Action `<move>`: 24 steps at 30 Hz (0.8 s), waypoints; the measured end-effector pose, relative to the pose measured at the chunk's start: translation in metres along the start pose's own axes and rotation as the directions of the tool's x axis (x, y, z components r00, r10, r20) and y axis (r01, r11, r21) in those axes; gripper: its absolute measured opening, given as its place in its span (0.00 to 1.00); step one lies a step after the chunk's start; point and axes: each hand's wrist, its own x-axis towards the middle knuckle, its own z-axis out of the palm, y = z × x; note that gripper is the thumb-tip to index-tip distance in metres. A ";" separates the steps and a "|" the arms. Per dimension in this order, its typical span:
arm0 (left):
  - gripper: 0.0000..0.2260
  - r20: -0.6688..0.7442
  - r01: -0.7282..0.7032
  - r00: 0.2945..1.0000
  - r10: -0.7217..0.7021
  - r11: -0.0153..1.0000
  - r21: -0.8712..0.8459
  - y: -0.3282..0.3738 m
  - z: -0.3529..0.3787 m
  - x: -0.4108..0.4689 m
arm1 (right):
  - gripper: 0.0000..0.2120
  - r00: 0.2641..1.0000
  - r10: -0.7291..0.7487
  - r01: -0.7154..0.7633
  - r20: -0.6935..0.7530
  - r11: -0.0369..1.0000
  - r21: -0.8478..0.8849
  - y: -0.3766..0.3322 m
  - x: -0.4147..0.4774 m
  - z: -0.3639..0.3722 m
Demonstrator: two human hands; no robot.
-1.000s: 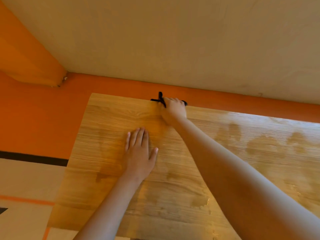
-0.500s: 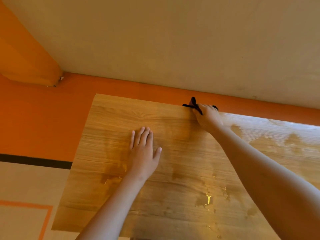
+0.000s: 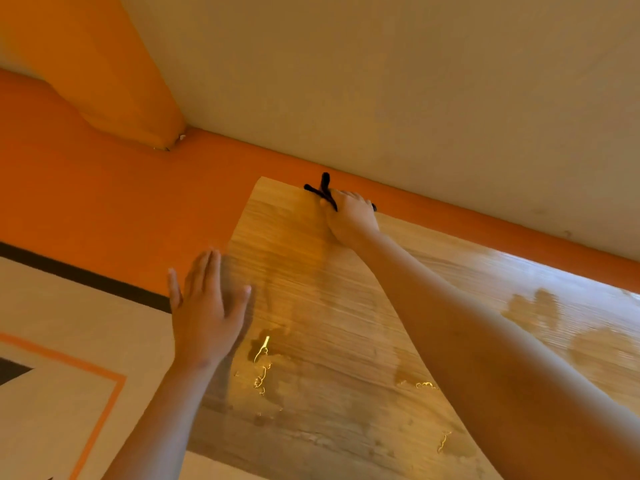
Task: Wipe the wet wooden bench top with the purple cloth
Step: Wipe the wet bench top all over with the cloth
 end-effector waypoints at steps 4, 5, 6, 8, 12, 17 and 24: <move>0.28 0.081 0.022 0.997 -0.012 0.992 -0.128 -0.023 0.010 -0.002 | 0.16 1.000 -0.018 0.018 0.010 1.000 -0.001 -0.022 0.013 0.006; 0.27 0.090 0.040 0.996 -0.024 0.982 -0.187 -0.023 0.012 -0.002 | 0.15 1.000 -0.024 0.024 0.013 1.000 -0.002 -0.027 0.016 0.007; 0.27 0.098 0.059 0.995 -0.036 0.969 -0.238 -0.023 0.012 -0.001 | 0.15 0.999 -0.028 0.028 0.018 1.000 -0.002 -0.032 0.019 0.009; 0.29 0.088 0.062 0.995 -0.038 0.956 -0.285 -0.022 0.011 0.000 | 0.16 0.999 -0.045 0.045 0.026 0.999 -0.002 -0.046 0.026 0.012; 0.32 0.040 0.062 0.998 -0.054 0.966 -0.252 -0.020 0.008 -0.001 | 0.15 0.996 -0.079 0.080 0.048 0.997 -0.006 -0.071 0.042 0.023; 0.33 0.038 0.082 0.996 -0.075 0.972 -0.222 -0.020 0.008 0.000 | 0.14 0.993 -0.107 0.100 0.055 0.989 0.111 -0.084 0.052 0.026; 0.34 0.048 0.077 0.997 -0.068 0.968 -0.240 -0.024 0.008 -0.001 | 0.18 0.918 -0.393 0.380 0.047 0.908 0.175 -0.057 0.026 0.015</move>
